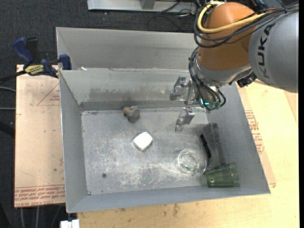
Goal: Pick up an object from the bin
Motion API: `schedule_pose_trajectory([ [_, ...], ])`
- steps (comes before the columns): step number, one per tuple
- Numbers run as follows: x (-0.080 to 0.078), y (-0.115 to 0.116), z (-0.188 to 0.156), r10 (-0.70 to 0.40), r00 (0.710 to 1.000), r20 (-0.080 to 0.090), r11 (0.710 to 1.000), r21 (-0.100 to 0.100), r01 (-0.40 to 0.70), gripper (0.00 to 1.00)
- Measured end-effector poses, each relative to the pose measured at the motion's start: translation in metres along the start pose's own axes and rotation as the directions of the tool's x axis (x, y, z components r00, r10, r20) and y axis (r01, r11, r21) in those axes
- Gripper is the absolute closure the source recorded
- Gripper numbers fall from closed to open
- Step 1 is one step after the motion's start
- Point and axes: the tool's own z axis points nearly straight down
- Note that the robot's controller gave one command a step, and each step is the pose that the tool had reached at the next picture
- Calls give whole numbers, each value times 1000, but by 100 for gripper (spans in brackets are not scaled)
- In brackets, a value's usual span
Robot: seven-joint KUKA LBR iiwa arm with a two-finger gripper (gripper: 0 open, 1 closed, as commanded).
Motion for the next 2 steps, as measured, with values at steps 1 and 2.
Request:
schedule_pose_trajectory([
  [1, -1, 0, -4, 0, 1000, 7, 1000, 0, 0, 0],
  [2, 11, 18, 51, -77, 997, 11, 997, 1, 77, 0],
])
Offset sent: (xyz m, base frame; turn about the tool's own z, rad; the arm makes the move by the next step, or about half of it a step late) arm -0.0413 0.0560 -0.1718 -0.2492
